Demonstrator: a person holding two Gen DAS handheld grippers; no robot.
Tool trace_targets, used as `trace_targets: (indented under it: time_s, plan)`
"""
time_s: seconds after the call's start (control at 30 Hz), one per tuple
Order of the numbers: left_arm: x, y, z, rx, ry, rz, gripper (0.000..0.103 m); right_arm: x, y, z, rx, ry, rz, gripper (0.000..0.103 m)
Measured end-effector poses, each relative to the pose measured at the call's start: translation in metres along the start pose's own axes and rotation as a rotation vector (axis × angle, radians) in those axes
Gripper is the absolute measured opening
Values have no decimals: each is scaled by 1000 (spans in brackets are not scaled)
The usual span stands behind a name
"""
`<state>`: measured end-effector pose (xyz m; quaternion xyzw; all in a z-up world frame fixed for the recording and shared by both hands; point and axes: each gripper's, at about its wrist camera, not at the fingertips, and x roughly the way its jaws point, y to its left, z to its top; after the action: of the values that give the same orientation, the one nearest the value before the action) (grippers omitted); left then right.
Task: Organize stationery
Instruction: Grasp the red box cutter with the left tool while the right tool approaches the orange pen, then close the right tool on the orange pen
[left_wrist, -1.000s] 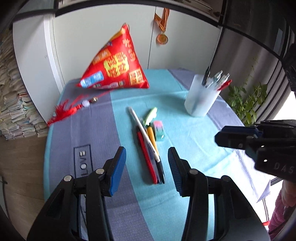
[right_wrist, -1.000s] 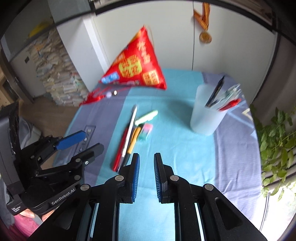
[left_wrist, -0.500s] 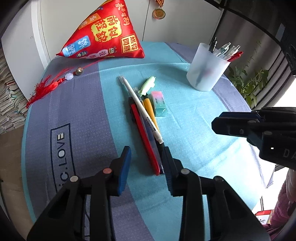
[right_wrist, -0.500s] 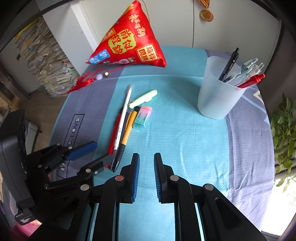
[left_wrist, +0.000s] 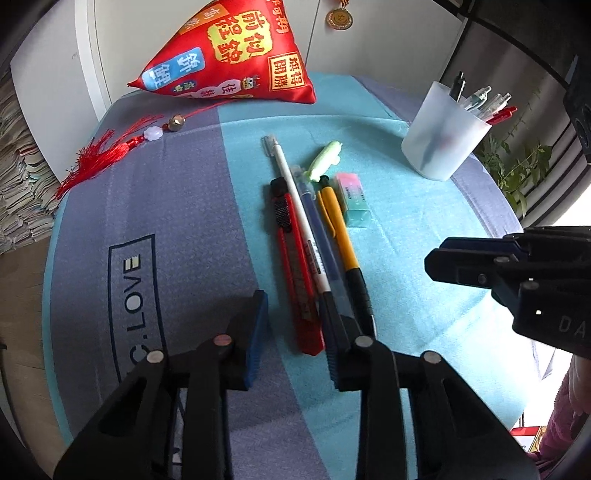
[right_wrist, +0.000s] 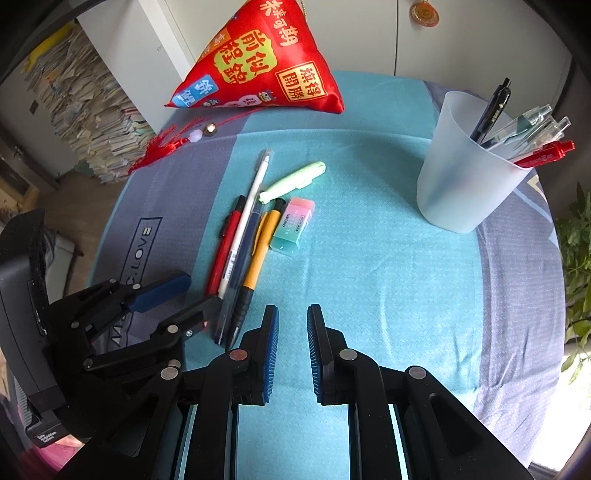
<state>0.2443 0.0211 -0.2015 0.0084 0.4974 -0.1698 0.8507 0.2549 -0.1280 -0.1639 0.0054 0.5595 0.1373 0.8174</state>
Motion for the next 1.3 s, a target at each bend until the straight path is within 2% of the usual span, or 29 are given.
trace_targets:
  time_s: [0.17,0.33,0.5,0.6,0.7,0.9,1.03,1.3]
  plan:
    - [-1,9,1,-17,-3,22,21,10,9,3,-3,24,23,15]
    - [0,3,1,15,-5,50,21,20,19,8,-6,38,47,15]
    - [5,-2,5,37,-9,70,21,32,22,13,19,55,29,15]
    - [5,-1,4,45,-15,87,16,39,22,16,35,64,57,15]
    - [3,5,3,27,-13,71,12,40,25,17,20,53,35,15]
    - [0,10,1,5,-13,72,12,35,21,17,9,45,-7,15]
    - [2,5,2,20,-19,93,12,40,25,19,21,54,12,15]
    - [1,8,2,14,-16,70,11,42,36,23,-11,57,-6,15]
